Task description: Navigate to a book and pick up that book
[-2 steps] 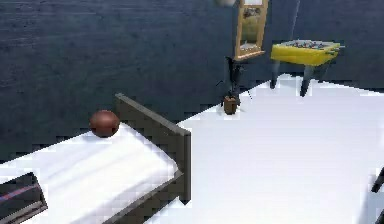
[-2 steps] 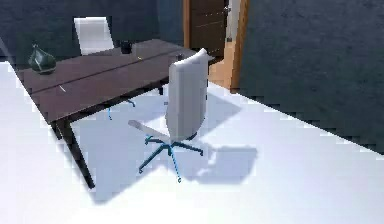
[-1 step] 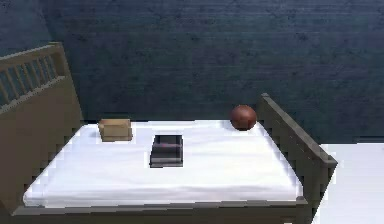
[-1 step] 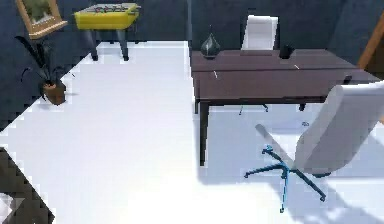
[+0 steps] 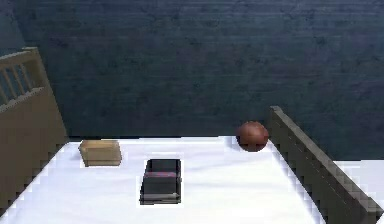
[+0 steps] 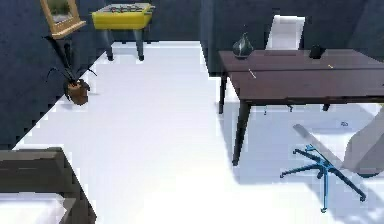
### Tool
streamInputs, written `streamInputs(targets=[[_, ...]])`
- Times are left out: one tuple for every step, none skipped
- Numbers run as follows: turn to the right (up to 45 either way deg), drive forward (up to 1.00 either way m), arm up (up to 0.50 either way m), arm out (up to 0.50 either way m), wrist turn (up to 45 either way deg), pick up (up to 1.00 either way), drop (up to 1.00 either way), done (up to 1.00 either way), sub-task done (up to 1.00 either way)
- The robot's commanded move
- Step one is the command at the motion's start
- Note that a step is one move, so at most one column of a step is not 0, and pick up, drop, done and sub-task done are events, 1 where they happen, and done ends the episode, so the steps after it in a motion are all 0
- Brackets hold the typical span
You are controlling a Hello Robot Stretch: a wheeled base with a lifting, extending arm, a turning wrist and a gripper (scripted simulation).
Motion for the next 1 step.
streamInputs(targets=[[-45.0, 0.0, 0.0, 0.0, 0.0, 0.0, 0.0, 0.0, 0.0]])
